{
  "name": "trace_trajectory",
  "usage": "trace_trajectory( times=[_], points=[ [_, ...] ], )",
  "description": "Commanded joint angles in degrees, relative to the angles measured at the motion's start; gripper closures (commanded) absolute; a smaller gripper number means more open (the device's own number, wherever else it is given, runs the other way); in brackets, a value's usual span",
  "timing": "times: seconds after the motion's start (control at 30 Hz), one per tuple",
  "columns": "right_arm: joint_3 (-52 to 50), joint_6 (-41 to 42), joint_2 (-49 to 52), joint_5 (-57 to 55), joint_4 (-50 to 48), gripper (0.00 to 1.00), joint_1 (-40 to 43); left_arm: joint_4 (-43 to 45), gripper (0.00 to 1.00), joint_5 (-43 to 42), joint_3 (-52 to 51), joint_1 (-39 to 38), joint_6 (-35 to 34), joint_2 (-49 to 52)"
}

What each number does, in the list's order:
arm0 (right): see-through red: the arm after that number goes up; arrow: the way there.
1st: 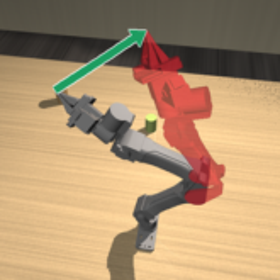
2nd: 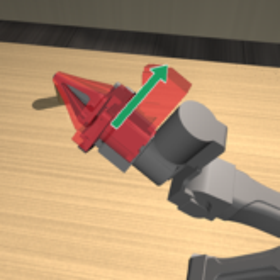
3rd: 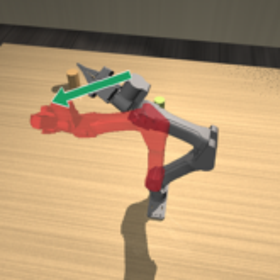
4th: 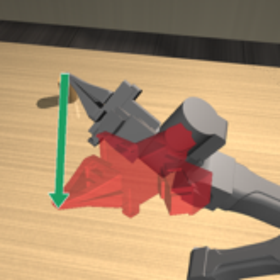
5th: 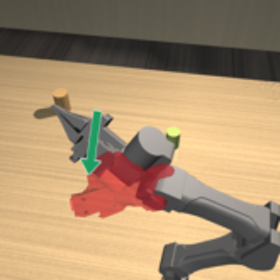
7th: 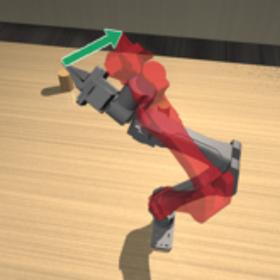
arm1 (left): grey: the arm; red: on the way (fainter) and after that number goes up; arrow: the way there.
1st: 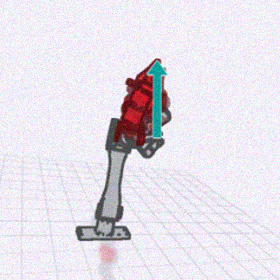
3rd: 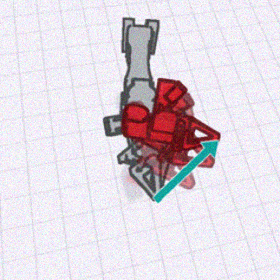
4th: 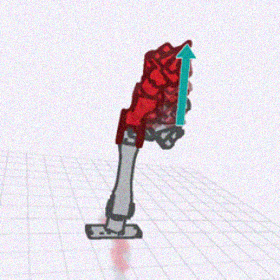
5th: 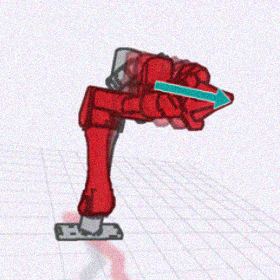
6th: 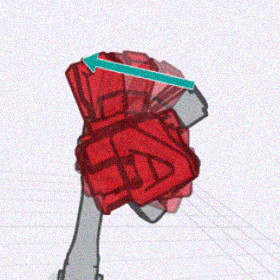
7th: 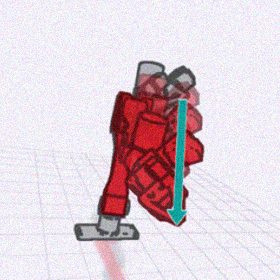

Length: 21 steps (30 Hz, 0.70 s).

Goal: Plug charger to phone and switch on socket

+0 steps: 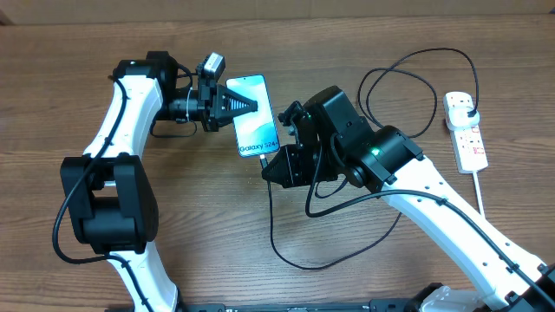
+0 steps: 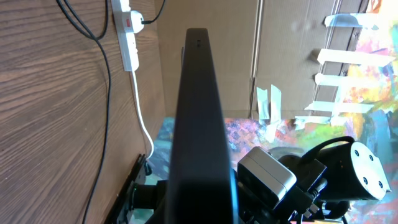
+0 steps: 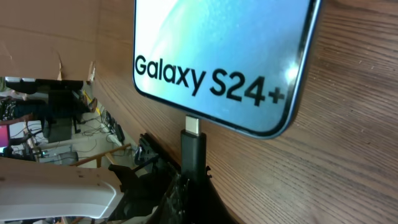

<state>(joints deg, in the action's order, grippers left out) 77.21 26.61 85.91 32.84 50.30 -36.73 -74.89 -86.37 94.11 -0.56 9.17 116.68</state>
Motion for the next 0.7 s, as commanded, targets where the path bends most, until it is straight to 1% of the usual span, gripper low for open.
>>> trace_trajectory(
  times=[0.0,0.4,0.67],
  points=[
    [-0.1,0.0,0.0,0.7,-0.6,0.96,0.4,0.2,0.96,-3.3,0.7,-1.1,-0.4,-1.6],
    [-0.1,0.0,0.0,0.0,-0.4,0.96,0.5,0.3,0.96,-3.3,0.7,-1.7,-0.4,-1.6],
    [-0.1,-0.3,0.0,0.2,1.5,0.96,3.3,0.4,0.96,-3.3,0.7,-1.7,-0.4,-1.6]
  ],
)
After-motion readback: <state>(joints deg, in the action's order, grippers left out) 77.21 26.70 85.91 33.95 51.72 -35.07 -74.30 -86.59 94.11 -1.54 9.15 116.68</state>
